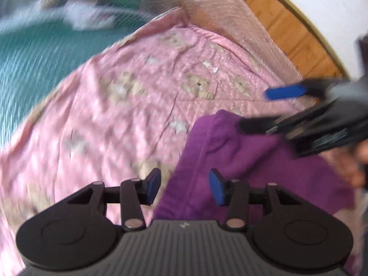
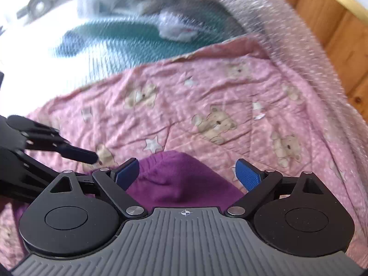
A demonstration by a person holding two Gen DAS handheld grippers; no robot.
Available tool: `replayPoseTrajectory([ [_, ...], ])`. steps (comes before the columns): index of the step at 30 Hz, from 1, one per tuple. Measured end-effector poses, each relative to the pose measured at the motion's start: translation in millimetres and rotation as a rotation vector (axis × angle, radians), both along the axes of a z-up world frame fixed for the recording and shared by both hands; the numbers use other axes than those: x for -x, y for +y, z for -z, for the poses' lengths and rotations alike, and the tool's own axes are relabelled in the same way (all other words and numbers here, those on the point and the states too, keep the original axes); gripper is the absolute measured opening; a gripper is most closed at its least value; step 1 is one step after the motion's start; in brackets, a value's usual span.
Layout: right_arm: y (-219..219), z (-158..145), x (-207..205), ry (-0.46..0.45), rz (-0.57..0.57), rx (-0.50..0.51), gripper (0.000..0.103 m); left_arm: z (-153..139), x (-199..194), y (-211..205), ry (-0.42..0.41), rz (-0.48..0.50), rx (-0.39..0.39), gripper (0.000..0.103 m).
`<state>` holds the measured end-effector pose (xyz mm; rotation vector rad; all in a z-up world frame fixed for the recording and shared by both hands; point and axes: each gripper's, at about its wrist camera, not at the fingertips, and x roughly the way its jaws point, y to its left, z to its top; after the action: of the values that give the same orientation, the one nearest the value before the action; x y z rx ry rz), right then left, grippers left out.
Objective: Fold clothes
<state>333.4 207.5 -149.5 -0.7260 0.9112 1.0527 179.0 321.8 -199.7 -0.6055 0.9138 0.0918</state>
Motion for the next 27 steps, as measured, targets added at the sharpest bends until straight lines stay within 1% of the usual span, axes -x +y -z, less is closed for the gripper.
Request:
replayPoseTrajectory([
  [1, 10, 14, 2, 0.002, -0.046, 0.033, 0.081, -1, 8, 6, -0.01, -0.026, 0.05, 0.046],
  [2, 17, 27, 3, 0.003, -0.087, 0.065, 0.062, -2, 15, 12, -0.02, -0.053, 0.1, 0.046],
  [3, 19, 35, 4, 0.005, -0.107, 0.086, 0.048, -4, 22, 17, -0.031, -0.078, 0.143, 0.046],
  [4, 17, 36, 6, 0.012, -0.117, 0.084, 0.026, -7, 25, 23, -0.052, -0.096, 0.164, 0.046],
  [5, 12, 31, 10, 0.001, -0.122, 0.065, 0.006, -10, 27, 28, -0.072, -0.111, 0.179, 0.046],
  [6, 6, 25, 13, -0.011, -0.127, 0.045, 0.005, -14, 27, 32, -0.093, -0.111, 0.173, 0.047],
  [7, 0, 20, 18, -0.022, -0.13, 0.027, 0.004, -18, 26, 34, -0.112, -0.108, 0.164, 0.052],
  [8, -10, 17, 25, -0.031, -0.126, 0.016, 0.004, -20, 21, 35, -0.125, -0.09, 0.147, 0.055],
  [10, -31, 11, 38, -0.048, -0.119, -0.007, 0.003, -21, 10, 33, -0.141, -0.041, 0.126, 0.056],
  [13, -61, 3, 59, -0.075, -0.108, -0.04, 0.001, -13, -19, 17, -0.143, 0.086, 0.136, 0.057],
  [15, -82, -3, 72, -0.092, -0.101, -0.062, 0.001, -9, -35, -1, -0.15, 0.216, 0.174, 0.058],
  [16, -92, -5, 79, -0.101, -0.097, -0.073, 0.001, -9, -41, -13, -0.147, 0.287, 0.19, 0.058],
  [19, -122, -14, 100, -0.127, -0.086, -0.107, 0.001, -12, -43, -51, -0.135, 0.456, 0.18, 0.058],
  [21, -142, -18, 112, -0.142, -0.076, -0.124, 0.001, -11, -33, -70, -0.115, 0.507, 0.169, 0.058],
  [23, -157, -15, 115, -0.128, -0.045, -0.098, 0.001, -9, -23, -89, -0.093, 0.556, 0.155, 0.058],
  [25, -172, -11, 117, -0.115, -0.014, -0.071, 0.001, -2, -13, -102, -0.06, 0.578, 0.123, 0.057],
  [27, -187, -7, 120, -0.102, 0.017, -0.045, 0.002, 7, -6, -110, -0.028, 0.564, 0.102, 0.057],
])
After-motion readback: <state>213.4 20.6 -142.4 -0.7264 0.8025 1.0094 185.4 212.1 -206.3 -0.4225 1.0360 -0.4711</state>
